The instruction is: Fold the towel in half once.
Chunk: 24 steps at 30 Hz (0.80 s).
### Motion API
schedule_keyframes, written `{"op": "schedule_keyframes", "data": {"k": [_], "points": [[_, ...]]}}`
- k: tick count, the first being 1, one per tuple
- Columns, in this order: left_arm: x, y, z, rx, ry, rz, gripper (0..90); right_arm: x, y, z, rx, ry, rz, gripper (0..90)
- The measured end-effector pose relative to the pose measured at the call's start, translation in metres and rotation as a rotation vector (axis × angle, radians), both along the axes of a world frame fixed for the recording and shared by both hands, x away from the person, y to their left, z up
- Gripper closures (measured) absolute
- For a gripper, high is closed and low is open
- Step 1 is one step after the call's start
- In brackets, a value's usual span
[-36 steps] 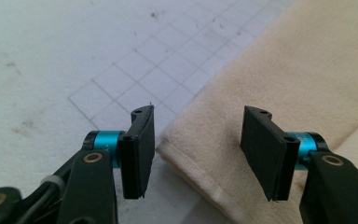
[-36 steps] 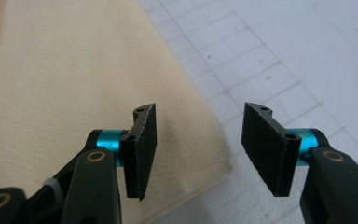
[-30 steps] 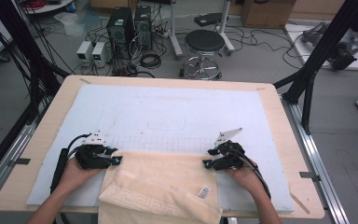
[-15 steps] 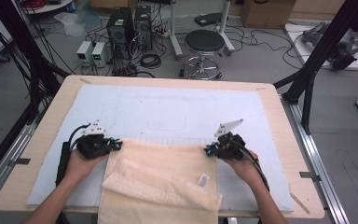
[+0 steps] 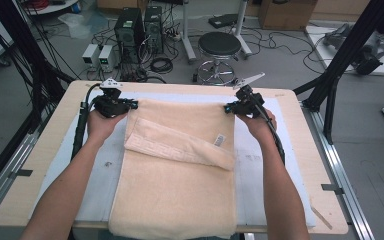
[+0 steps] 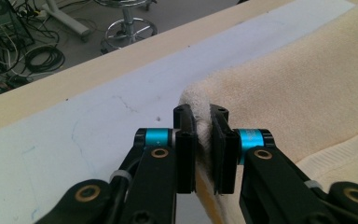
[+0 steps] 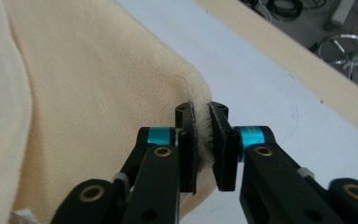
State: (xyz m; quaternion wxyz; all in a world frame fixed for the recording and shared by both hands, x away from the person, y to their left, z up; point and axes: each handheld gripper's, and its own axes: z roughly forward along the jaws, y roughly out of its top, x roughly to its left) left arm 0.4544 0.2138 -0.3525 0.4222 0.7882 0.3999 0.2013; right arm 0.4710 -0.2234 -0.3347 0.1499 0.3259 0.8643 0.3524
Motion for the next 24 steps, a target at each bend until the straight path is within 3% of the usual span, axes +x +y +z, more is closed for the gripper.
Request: {"op": "schedule_keyframes", "data": {"k": [2,4,5,9,12,15,18,21,24], "points": [[0.001,0.002,-0.006,0.023,0.040,0.009,62.2,0.003,-0.001,-0.004,0.013,0.019,-0.007,67.4],[-0.004,0.006,-0.013,-0.002,0.046,-0.015,61.8,0.003,-0.003,-0.012,0.015,0.080,-0.015,61.0],[-0.007,0.008,-0.016,-0.012,0.046,-0.019,61.1,0.002,-0.005,-0.016,0.014,0.086,-0.003,60.3],[-0.021,0.012,-0.026,-0.027,0.049,-0.073,57.8,-0.017,-0.012,-0.025,0.060,0.072,0.005,55.5],[-0.029,0.009,-0.035,-0.050,0.076,-0.125,54.2,-0.033,-0.012,-0.031,0.076,0.072,0.038,52.9],[-0.035,0.004,-0.043,-0.035,0.088,-0.148,51.7,-0.048,-0.010,-0.036,0.099,0.088,0.072,50.3],[-0.035,-0.003,-0.051,0.008,0.132,-0.170,50.3,-0.061,-0.009,-0.041,0.121,0.084,0.097,48.0],[-0.034,-0.011,-0.058,0.032,0.149,-0.186,47.1,-0.073,-0.008,-0.048,0.132,0.093,0.114,45.3],[-0.033,-0.020,-0.065,0.062,0.167,-0.198,47.2,-0.085,-0.006,-0.054,0.119,0.093,0.142,43.6]]}}
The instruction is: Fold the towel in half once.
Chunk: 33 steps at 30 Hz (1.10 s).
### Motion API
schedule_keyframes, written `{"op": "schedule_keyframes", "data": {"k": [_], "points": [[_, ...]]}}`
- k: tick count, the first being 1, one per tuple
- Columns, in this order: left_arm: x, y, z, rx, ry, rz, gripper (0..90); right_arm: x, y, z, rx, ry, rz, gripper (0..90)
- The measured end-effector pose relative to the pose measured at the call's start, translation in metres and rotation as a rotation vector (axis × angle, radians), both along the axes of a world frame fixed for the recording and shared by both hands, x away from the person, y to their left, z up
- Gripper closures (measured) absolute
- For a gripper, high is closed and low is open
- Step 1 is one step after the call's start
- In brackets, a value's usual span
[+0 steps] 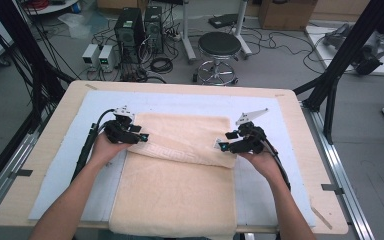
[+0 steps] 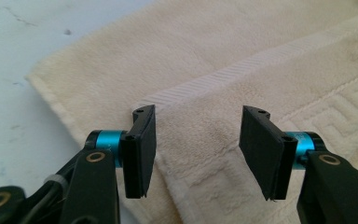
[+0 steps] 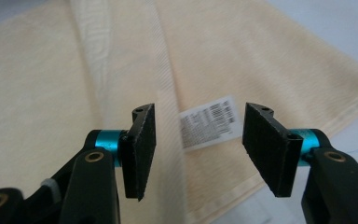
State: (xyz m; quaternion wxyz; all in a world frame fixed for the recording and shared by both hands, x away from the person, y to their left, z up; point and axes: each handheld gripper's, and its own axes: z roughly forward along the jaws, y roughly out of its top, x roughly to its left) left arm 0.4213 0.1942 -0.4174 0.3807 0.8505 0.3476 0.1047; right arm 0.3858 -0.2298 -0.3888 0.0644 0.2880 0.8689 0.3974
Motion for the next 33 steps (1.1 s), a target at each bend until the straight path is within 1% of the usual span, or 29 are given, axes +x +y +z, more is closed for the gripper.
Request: {"op": "schedule_keyframes", "data": {"k": [2,3,5,6,7,8,9,10,11,12,14,15,16,17,18,20,22,23,24,26,27,28,29,31,32,33], "points": [[0.001,-0.003,-0.006,0.024,0.028,-0.010,50.5,-0.007,0.001,-0.004,-0.011,0.006,0.018,42.7],[0.001,-0.004,-0.008,0.032,0.032,-0.010,52.7,-0.010,0.001,-0.006,-0.013,0.005,0.022,41.9],[-0.003,-0.005,-0.011,0.030,0.001,0.012,61.0,-0.013,0.002,-0.009,-0.035,0.042,0.031,39.5],[-0.005,-0.005,-0.012,0.019,-0.003,0.029,63.6,-0.014,0.004,-0.010,-0.045,0.056,0.036,39.7],[-0.006,-0.005,-0.012,0.008,-0.005,0.031,66.9,-0.015,0.006,-0.011,-0.064,0.053,0.038,40.8],[-0.008,-0.004,-0.012,0.015,-0.014,0.041,72.6,-0.016,0.008,-0.012,-0.084,0.053,0.040,43.7],[-0.010,-0.004,-0.011,0.007,-0.020,0.047,79.4,-0.016,0.009,-0.012,-0.090,0.068,0.045,49.5],[-0.011,-0.002,-0.010,0.000,-0.017,0.046,82.3,-0.015,0.010,-0.014,-0.094,0.085,0.054,54.4],[-0.013,-0.002,-0.008,-0.002,-0.021,0.051,83.0,-0.014,0.012,-0.016,-0.102,0.102,0.058,63.0],[-0.015,-0.001,-0.005,-0.010,-0.031,0.048,83.8,-0.014,0.013,-0.017,-0.109,0.114,0.079,71.5],[-0.021,0.002,0.004,-0.024,-0.065,0.041,84.5,-0.016,0.015,-0.017,-0.123,0.118,0.104,81.6],[-0.025,0.005,0.010,-0.043,-0.084,0.039,84.6,-0.018,0.016,-0.015,-0.118,0.110,0.114,85.3],[-0.029,0.008,0.015,-0.060,-0.098,0.036,84.7,-0.019,0.016,-0.012,-0.104,0.105,0.124,87.0],[-0.034,0.010,0.021,-0.084,-0.110,0.037,84.7,-0.022,0.017,-0.008,-0.083,0.100,0.130,87.3],[-0.042,0.014,0.027,-0.108,-0.138,0.036,84.7,-0.025,0.017,-0.004,-0.066,0.085,0.139,87.4],[-0.054,0.020,0.035,-0.126,-0.171,0.023,84.8,-0.033,0.016,0.006,-0.040,0.052,0.154,87.7],[-0.071,0.025,0.041,-0.132,-0.205,0.006,84.8,-0.044,0.015,0.015,-0.015,0.027,0.165,87.8],[-0.077,0.027,0.042,-0.132,-0.211,-0.002,84.8,-0.050,0.013,0.021,-0.004,0.010,0.176,87.8],[-0.084,0.029,0.042,-0.128,-0.215,-0.011,84.9,-0.055,0.012,0.023,0.001,0.005,0.176,87.9],[-0.099,0.032,0.042,-0.106,-0.231,-0.028,84.8,-0.065,0.011,0.027,0.013,-0.014,0.190,88.0],[-0.106,0.035,0.041,-0.110,-0.242,-0.034,84.9,-0.071,0.012,0.029,0.008,-0.013,0.194,88.0],[-0.113,0.037,0.041,-0.122,-0.248,-0.034,84.9,-0.077,0.013,0.030,0.008,-0.019,0.205,88.0],[-0.120,0.039,0.040,-0.123,-0.253,-0.039,84.9,-0.084,0.014,0.031,0.008,-0.026,0.215,88.0],[-0.133,0.044,0.039,-0.137,-0.260,-0.038,85.0,-0.096,0.016,0.033,-0.005,-0.045,0.244,88.2],[-0.140,0.046,0.039,-0.140,-0.266,-0.043,85.0,-0.102,0.016,0.035,0.000,-0.049,0.248,88.1],[-0.146,0.047,0.039,-0.141,-0.267,-0.045,85.0,-0.108,0.015,0.037,0.008,-0.065,0.253,88.2]]}}
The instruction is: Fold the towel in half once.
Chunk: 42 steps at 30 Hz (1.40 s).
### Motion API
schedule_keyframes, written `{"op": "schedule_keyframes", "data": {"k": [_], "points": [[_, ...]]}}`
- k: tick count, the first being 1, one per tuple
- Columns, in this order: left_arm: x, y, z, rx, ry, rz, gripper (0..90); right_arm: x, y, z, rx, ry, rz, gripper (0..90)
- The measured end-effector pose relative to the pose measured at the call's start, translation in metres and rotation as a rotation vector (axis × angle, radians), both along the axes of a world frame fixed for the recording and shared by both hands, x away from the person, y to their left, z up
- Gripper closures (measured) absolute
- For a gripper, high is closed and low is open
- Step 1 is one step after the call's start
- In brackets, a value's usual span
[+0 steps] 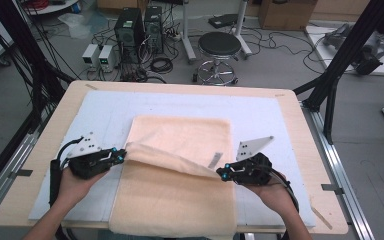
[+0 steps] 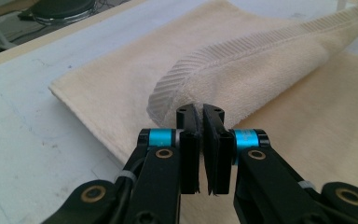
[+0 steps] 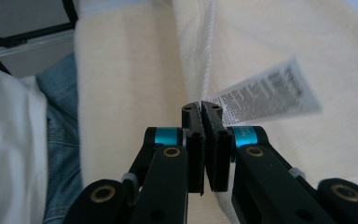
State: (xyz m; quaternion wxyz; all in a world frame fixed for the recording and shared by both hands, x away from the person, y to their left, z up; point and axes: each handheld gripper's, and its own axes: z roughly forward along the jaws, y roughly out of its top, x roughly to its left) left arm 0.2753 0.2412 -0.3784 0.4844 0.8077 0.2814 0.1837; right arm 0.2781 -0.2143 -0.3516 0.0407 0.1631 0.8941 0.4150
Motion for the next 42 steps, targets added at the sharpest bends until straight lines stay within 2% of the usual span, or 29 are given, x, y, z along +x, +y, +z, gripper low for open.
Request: {"op": "schedule_keyframes", "data": {"k": [4,6,7,10,11,12,13,14,15,17,20,23,26,28,31,33,36,39,41,42], "points": [[-0.029,0.003,0.002,-0.005,-0.026,-0.024,85.0,-0.026,-0.004,0.008,0.030,-0.011,0.020,88.2],[-0.051,0.004,0.002,-0.018,-0.011,-0.030,85.0,-0.040,-0.008,0.010,0.039,-0.010,0.042,88.2],[-0.059,0.004,0.002,-0.017,-0.002,-0.041,84.9,-0.049,-0.011,0.010,0.062,-0.001,0.048,88.2],[-0.088,0.007,-0.002,0.021,0.007,-0.078,83.7,-0.068,-0.015,0.007,0.103,0.034,0.077,86.6],[-0.094,0.008,-0.003,0.013,0.022,-0.092,81.0,-0.074,-0.016,0.005,0.111,0.048,0.089,79.1],[-0.097,0.009,-0.003,0.016,0.036,-0.098,73.7,-0.076,-0.016,0.003,0.129,0.060,0.093,71.1],[-0.099,0.010,-0.003,0.028,0.044,-0.100,68.5,-0.076,-0.017,0.002,0.146,0.087,0.096,68.2],[-0.098,0.010,-0.004,0.029,0.045,-0.098,66.2,-0.075,-0.017,0.001,0.138,0.077,0.090,66.8],[-0.095,0.010,-0.004,0.043,0.046,-0.097,64.4,-0.072,-0.016,0.000,0.119,0.061,0.075,64.2],[-0.085,0.009,-0.005,0.057,0.049,-0.090,61.0,-0.060,-0.015,-0.002,0.097,0.067,0.038,62.2],[-0.067,0.005,-0.009,0.060,0.059,-0.087,59.2,-0.037,-0.012,-0.006,0.044,0.044,-0.018,58.8],[-0.045,0.002,-0.013,0.070,0.066,-0.075,56.8,-0.012,-0.010,-0.008,0.003,0.002,-0.077,54.4],[-0.019,0.000,-0.016,0.077,0.068,-0.039,53.9,0.016,-0.011,-0.011,-0.033,-0.021,-0.137,50.8],[-0.002,-0.002,-0.018,0.076,0.072,-0.015,50.9,0.037,-0.013,-0.017,-0.036,-0.015,-0.173,47.9],[0.019,-0.005,-0.019,0.083,0.076,0.004,46.5,0.062,-0.014,-0.026,-0.024,0.022,-0.227,44.9],[0.032,-0.007,-0.020,0.082,0.082,0.030,44.7,0.072,-0.013,-0.032,-0.050,0.007,-0.260,43.2],[0.052,-0.011,-0.027,0.087,0.098,0.064,43.1,0.084,-0.012,-0.040,-0.068,-0.010,-0.277,41.1],[0.068,-0.012,-0.039,0.109,0.134,0.107,42.0,0.095,-0.013,-0.049,-0.081,-0.005,-0.311,37.8],[0.074,-0.014,-0.047,0.137,0.176,0.165,39.0,0.100,-0.014,-0.055,-0.099,0.000,-0.326,37.1],[0.076,-0.014,-0.050,0.155,0.192,0.176,37.8,0.101,-0.014,-0.058,-0.103,-0.004,-0.332,37.1]]}}
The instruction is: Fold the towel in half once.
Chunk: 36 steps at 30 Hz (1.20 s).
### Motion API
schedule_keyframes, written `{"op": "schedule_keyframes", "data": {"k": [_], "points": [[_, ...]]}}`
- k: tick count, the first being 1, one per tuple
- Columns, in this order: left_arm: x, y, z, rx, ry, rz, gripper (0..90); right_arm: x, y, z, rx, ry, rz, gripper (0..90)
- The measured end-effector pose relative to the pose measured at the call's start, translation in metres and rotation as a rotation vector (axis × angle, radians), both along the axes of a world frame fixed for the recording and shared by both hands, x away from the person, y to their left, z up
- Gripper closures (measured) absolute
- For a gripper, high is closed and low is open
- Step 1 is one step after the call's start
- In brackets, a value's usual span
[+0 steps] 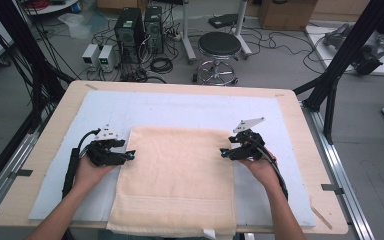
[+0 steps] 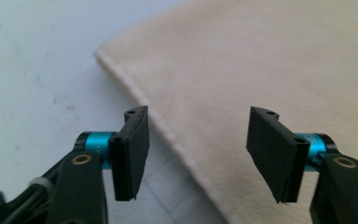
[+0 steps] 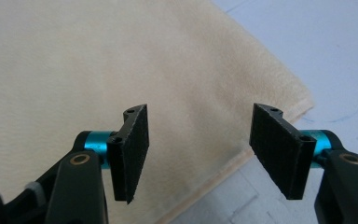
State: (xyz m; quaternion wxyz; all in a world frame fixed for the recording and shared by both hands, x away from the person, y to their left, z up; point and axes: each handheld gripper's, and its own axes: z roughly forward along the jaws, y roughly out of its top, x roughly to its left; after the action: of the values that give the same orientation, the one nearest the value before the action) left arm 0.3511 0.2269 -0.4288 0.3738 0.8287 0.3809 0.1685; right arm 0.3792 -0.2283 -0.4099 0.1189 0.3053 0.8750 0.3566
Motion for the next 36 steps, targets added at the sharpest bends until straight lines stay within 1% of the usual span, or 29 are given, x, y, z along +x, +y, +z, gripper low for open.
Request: {"op": "schedule_keyframes", "data": {"k": [1,3,5,6,7,8,9,10,12,13,14,15,16,18,20,21,22,24,25,27,29,30,33,35,36], "points": [[0.001,0.000,-0.003,-0.002,0.013,0.002,37.7,0.001,-0.001,-0.003,-0.013,-0.009,-0.001,36.7],[0.003,-0.002,-0.007,-0.012,0.025,0.002,39.0,0.004,-0.001,-0.010,-0.028,0.007,-0.021,35.4],[0.005,-0.003,-0.009,-0.015,0.043,-0.011,41.7,0.006,-0.003,-0.015,-0.028,0.017,-0.035,35.6],[0.005,-0.002,-0.010,-0.028,0.058,-0.015,43.9,0.006,-0.003,-0.018,-0.026,0.031,-0.042,36.8],[0.005,-0.002,-0.010,-0.045,0.071,-0.018,48.0,0.007,-0.003,-0.022,-0.033,0.046,-0.037,39.8],[0.005,-0.002,-0.010,-0.048,0.073,-0.010,50.5,0.008,-0.003,-0.025,-0.017,0.075,-0.037,41.5],[0.006,-0.002,-0.010,-0.054,0.079,-0.001,51.8,0.009,-0.004,-0.025,0.003,0.085,-0.054,44.4],[0.006,-0.002,-0.009,-0.059,0.086,0.009,54.6,0.009,-0.004,-0.025,0.013,0.094,-0.057,50.3],[0.007,-0.002,-0.010,-0.085,0.111,0.024,64.0,0.009,-0.003,-0.025,0.034,0.116,-0.030,63.5],[0.007,-0.002,-0.010,-0.095,0.112,0.031,67.0,0.009,-0.002,-0.025,0.040,0.123,-0.019,70.0],[0.007,-0.002,-0.011,-0.105,0.114,0.029,70.2,0.010,-0.001,-0.025,0.059,0.139,0.002,76.4],[0.008,-0.002,-0.011,-0.127,0.130,0.016,75.4,0.010,0.000,-0.026,0.069,0.153,0.004,77.8],[0.008,-0.003,-0.012,-0.135,0.134,0.020,81.7,0.011,0.000,-0.026,0.073,0.157,0.011,79.6],[0.007,-0.004,-0.010,-0.113,0.124,0.017,82.8,0.011,0.000,-0.024,0.060,0.145,0.021,81.3],[0.007,-0.004,-0.009,-0.114,0.117,0.025,83.8,0.010,0.002,-0.021,0.045,0.126,0.024,81.9],[0.007,-0.004,-0.009,-0.123,0.107,0.034,84.1,0.011,0.003,-0.019,0.034,0.119,0.023,82.0],[0.008,-0.004,-0.009,-0.129,0.094,0.042,84.4,0.013,0.003,-0.017,0.034,0.113,0.016,82.1],[0.010,-0.002,-0.007,-0.156,0.072,0.069,84.6,0.017,0.003,-0.010,0.042,0.099,0.004,82.1],[0.013,-0.002,-0.006,-0.171,0.063,0.082,84.6,0.020,0.003,-0.006,0.030,0.090,0.001,82.1],[0.020,0.000,-0.005,-0.179,0.060,0.105,84.6,0.028,0.005,0.001,0.030,0.058,-0.008,82.1],[0.029,0.000,-0.001,-0.182,0.049,0.130,84.7,0.038,0.007,0.007,0.024,0.050,-0.026,82.1],[0.034,-0.001,0.001,-0.194,0.035,0.140,84.7,0.044,0.009,0.008,0.019,0.045,-0.035,82.1],[0.050,-0.003,0.011,-0.185,0.010,0.163,84.7,0.061,0.012,0.015,0.003,0.034,-0.065,82.0],[0.060,-0.004,0.018,-0.177,-0.010,0.177,84.6,0.070,0.013,0.023,0.007,0.017,-0.087,82.1],[0.066,-0.005,0.021,-0.173,-0.011,0.181,84.6,0.074,0.014,0.027,0.011,0.018,-0.093,82.0]]}}
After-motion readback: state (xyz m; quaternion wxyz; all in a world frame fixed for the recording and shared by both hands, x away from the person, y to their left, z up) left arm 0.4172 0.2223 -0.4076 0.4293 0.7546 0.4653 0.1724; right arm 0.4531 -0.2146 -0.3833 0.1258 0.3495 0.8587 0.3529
